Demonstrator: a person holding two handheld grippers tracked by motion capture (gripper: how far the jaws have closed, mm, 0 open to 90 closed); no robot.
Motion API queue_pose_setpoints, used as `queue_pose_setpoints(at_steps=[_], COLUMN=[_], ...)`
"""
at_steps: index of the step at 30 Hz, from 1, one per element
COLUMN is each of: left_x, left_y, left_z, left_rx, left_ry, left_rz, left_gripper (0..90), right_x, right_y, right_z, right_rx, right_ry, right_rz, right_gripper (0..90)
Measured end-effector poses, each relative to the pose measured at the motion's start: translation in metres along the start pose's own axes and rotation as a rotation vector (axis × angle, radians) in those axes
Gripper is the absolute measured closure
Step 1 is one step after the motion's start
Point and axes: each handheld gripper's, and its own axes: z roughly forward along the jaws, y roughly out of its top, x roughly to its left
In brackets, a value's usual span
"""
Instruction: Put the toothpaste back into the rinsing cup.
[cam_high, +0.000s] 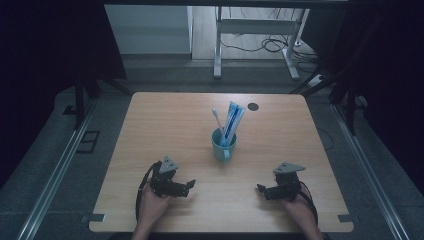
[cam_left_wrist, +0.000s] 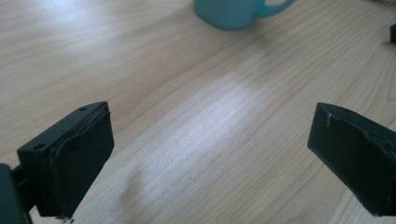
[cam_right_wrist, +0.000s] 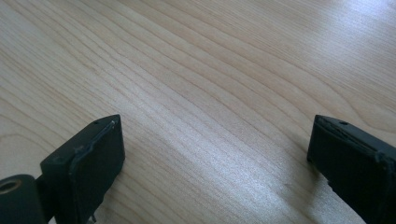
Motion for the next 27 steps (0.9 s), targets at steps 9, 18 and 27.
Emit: queue_pose_setpoints(at_steps=[9, 18, 27], left_x=[-0.002, -0.007, -0.009], left_y=[-0.009, -0.014, -0.014], left_z=[0.009, 0.02, 0.022], left_rx=[0.046, 0.126, 0.138], left_ry=[0.013, 0.036, 0.056], left_rz=[0.011, 0.036, 0.052], left_gripper=[0.7, 0.5, 0.0], right_x=[0.0, 0.0, 0.0], right_y=[0.0, 0.0, 0.0], right_z=[0.0, 0.0, 0.0], right_rx=[0.0, 0.0, 0.0], right_ry=[0.0, 0.0, 0.0], right_rz=[0.0, 0.0, 0.0], right_gripper=[3.9, 3.9, 3.9])
